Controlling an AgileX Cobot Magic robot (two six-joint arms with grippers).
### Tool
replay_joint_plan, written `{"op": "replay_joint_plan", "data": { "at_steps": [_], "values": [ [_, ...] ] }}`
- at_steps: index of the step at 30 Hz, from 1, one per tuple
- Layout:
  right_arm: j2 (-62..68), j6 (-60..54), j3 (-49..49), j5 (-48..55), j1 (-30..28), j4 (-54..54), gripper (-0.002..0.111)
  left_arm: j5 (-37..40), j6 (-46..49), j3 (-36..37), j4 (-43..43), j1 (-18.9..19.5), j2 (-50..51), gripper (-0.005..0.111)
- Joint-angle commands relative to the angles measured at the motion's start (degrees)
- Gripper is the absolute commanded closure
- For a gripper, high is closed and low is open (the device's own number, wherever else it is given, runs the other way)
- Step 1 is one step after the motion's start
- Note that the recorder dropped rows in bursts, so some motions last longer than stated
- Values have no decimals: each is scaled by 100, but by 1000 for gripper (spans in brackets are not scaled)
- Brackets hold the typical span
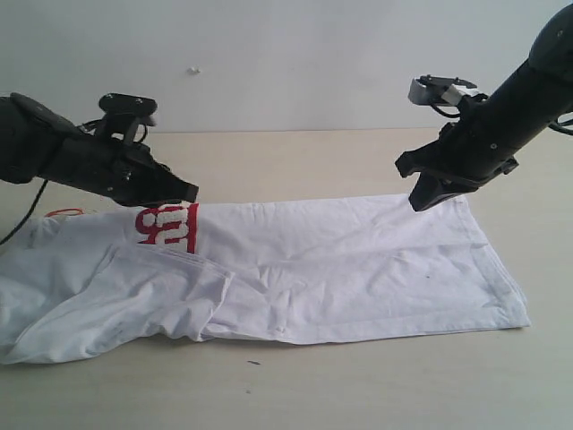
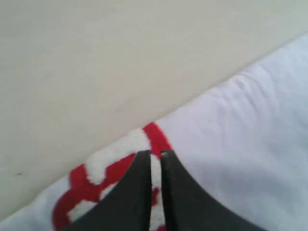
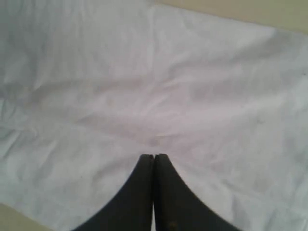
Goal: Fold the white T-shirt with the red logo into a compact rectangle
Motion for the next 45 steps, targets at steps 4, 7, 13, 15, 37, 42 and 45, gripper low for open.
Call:
{"op": "replay_joint_plan", "data": {
  "at_steps": [4, 7, 13, 15, 37, 42, 45],
  "values": [
    [563, 3, 8, -504, -26, -196, 108, 139, 285, -144, -60, -365, 383, 96],
    [785, 248, 8, -716, -26, -520, 108, 139, 285, -168, 126, -374, 598, 96],
    [1206, 757, -30, -766, -26, -1275, 108, 477, 244, -174, 260, -232, 761, 96],
    [1203, 757, -86, -673, -26, -1275, 108, 842, 189, -243, 507, -155, 688, 96],
    [-218, 402, -454, 337, -26, -171, 108, 2311, -2564, -233, 2683, 3070, 16, 40],
    [-218, 348, -454, 315, -26, -171, 108, 1899, -1597, -233, 1699, 3070, 431, 40],
    [-218, 302, -454, 290, -26, -131, 108, 1881, -1086, -233, 1153, 3070, 556, 40]
  ]
}}
